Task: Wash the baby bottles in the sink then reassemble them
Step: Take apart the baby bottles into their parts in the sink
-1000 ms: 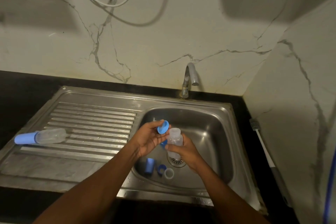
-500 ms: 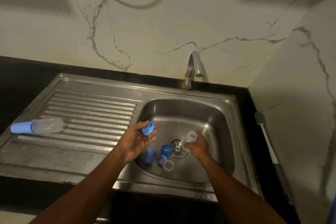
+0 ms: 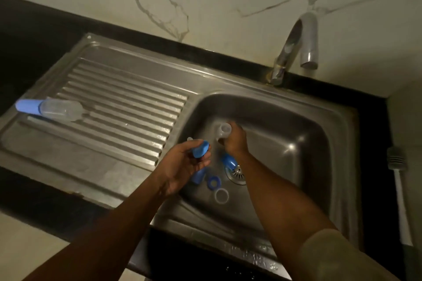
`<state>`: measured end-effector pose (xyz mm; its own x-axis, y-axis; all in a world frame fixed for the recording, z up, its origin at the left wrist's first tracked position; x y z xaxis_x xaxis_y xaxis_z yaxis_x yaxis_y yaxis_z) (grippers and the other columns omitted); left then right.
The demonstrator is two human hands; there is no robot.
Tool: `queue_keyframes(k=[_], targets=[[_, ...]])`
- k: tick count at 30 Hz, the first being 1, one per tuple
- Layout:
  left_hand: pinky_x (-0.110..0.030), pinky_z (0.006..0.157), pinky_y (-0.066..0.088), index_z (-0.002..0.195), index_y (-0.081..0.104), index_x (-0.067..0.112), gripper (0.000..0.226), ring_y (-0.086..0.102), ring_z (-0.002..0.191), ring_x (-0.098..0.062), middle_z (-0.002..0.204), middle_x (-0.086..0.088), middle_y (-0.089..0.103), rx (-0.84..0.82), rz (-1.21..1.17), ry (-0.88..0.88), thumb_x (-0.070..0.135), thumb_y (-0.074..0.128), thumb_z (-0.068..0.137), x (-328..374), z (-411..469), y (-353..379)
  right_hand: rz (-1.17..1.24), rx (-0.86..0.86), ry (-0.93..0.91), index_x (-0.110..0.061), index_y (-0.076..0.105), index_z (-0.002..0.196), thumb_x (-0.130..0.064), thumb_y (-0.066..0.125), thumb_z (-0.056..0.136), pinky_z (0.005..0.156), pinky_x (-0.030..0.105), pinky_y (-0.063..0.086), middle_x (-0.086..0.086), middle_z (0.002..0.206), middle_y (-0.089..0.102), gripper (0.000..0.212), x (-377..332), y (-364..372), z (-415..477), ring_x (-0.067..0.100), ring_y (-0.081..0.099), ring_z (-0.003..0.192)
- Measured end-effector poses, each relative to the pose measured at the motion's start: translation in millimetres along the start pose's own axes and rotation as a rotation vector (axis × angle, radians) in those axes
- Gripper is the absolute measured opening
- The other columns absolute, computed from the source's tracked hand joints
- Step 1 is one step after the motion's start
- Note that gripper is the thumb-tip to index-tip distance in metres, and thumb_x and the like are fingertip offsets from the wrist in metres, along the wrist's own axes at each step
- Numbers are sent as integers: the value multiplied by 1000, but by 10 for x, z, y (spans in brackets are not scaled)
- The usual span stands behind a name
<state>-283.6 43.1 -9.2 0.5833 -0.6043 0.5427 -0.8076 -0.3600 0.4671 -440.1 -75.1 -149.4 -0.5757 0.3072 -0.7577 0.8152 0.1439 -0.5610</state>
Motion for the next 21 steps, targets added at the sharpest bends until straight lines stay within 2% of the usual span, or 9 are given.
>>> queue_keyframes(k=[2,4,5,7,9,12,15,18,21], targets=[[-42,105,47,101,66,6,13,61,105,-27,112,-17,64,13,5,-3,14,60,93,-32,79,33,78,-47,34,-13,61,122,-19,76,76,83,38,56,8,112,63,49,0,38,36,22,62,95],[-42,104,48,99,66,7,12,60,108,-28,114,-18,64,18,11,-8,14,59,93,-53,131,76,115,-3,88,-12,63,115,-24,66,87,71,38,57,9,99,63,31,9,70,10,20,61,83],[-42,104,48,96,67,7,10,59,108,-28,114,-18,63,18,9,-14,14,59,94,-66,144,91,93,22,75,-13,62,115,-22,69,84,76,42,59,8,100,63,33,24,40,-28,19,60,85],[-41,103,49,97,66,7,11,59,109,-29,115,-18,63,13,5,-23,13,58,95,-85,137,97,-44,-13,-16,-16,53,127,-17,80,74,92,47,55,8,116,62,60,185,5,-127,19,59,100],[-41,102,49,101,66,6,13,59,109,-29,114,-18,63,10,10,-26,13,57,95,-78,115,111,-253,-57,-3,-18,47,136,-23,82,74,96,42,51,8,130,56,71,269,-104,-304,25,55,117],[-41,101,49,98,66,8,11,57,108,-29,113,-18,62,5,5,-27,12,57,95,-37,101,132,-487,-96,11,-16,54,125,-26,77,77,94,35,50,9,129,57,54,515,-210,-417,29,52,120],[-41,101,49,99,65,7,11,57,108,-29,113,-19,62,6,1,-24,13,57,95,-20,113,146,-561,-102,62,-9,59,123,-26,74,83,97,33,47,13,130,56,46,648,-235,-435,29,53,119],[-41,100,51,109,64,4,18,58,109,-29,115,-19,62,11,6,-26,13,58,95,-37,118,137,-538,-95,147,-5,62,108,-28,76,83,80,29,50,14,117,64,36,613,-258,-395,29,63,106],[-41,101,50,112,63,2,21,58,109,-29,116,-19,62,13,4,-33,13,58,95,-49,112,134,-367,-14,213,-1,67,99,-27,77,80,62,25,44,15,103,69,34,446,-350,-188,29,68,95]])
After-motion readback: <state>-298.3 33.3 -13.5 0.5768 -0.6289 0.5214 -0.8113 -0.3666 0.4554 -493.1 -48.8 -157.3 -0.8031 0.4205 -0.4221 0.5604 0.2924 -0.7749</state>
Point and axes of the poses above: each hand's wrist, its own z-axis towards the middle knuckle, its own y-axis out of the palm, x = y × z, the point moved 1 cm from there along z, towards the middle knuckle
